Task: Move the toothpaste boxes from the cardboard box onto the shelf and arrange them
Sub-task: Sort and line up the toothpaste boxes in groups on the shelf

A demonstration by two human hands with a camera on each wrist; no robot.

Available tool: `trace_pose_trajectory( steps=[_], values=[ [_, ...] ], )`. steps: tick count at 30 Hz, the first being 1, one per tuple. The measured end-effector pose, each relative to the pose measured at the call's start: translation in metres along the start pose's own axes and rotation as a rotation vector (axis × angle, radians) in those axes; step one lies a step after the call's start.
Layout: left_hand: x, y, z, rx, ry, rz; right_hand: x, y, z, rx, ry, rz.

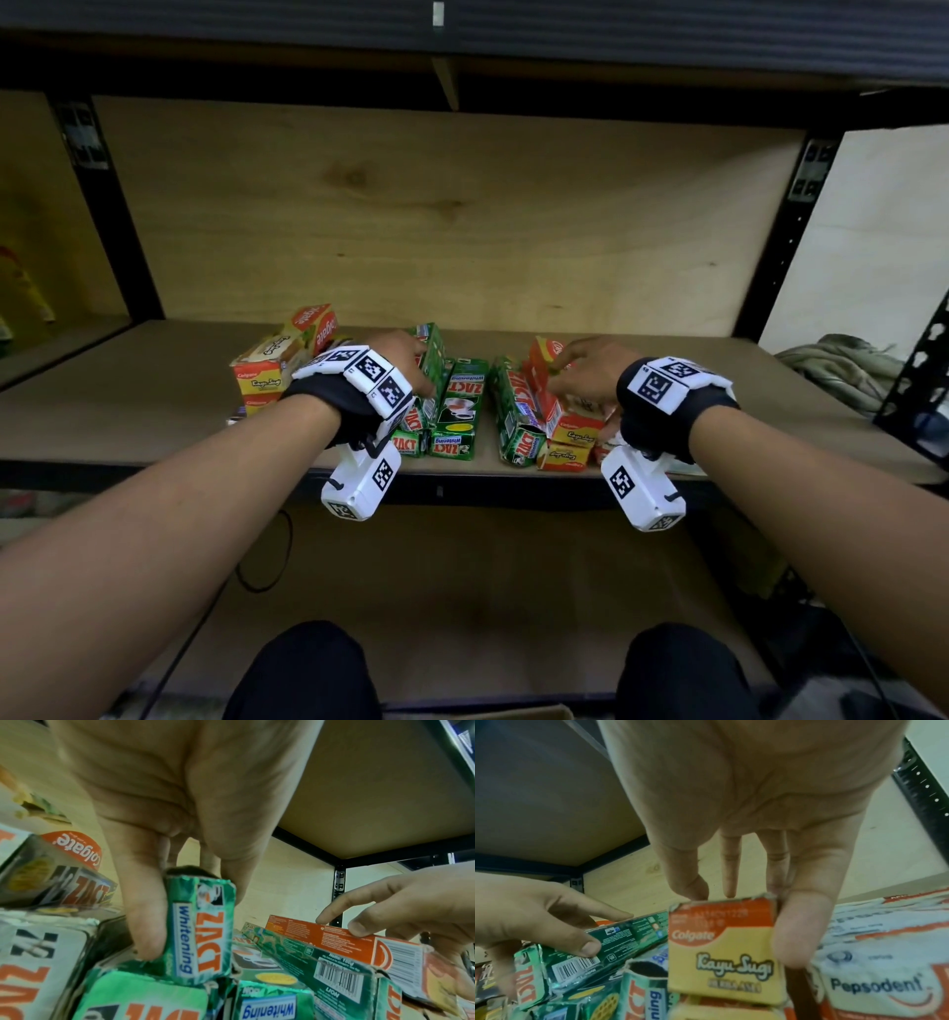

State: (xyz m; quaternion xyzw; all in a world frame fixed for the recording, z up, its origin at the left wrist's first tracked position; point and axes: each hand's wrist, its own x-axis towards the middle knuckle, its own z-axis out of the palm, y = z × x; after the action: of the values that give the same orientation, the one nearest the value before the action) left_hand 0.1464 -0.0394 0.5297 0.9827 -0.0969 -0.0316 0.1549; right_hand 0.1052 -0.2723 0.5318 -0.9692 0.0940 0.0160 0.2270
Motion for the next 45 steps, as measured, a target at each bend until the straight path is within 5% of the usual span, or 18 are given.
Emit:
trace_pose_trajectory(
  steps=[9,17,27,36,40,45],
  values=[
    [0.002,-0.004,0.002,0.053,0.033,0.031,0.006,-0.005,-0.009,-0.216,-0.046,-0.057],
    [0.006,-0.010,0.004,0.019,0.043,0.051,0.021,-0.033,0.018,-0.442,0.172,-0.076],
    [0.006,-0.018,0.003,-0.049,0.005,0.052,0.049,-0.063,0.066,-0.592,0.036,-0.025],
    [0.012,-0.026,0.003,-0.144,-0.022,0.046,0.049,-0.078,0.074,-0.604,-0.012,-0.050],
    [0.013,-0.034,0.005,-0.275,-0.013,0.027,0.099,-0.059,0.080,-0.522,-0.062,0.018],
    [0.007,-0.044,0.011,-0.439,0.019,0.025,0.028,-0.075,0.044,-0.310,-0.075,-0.021]
  ],
)
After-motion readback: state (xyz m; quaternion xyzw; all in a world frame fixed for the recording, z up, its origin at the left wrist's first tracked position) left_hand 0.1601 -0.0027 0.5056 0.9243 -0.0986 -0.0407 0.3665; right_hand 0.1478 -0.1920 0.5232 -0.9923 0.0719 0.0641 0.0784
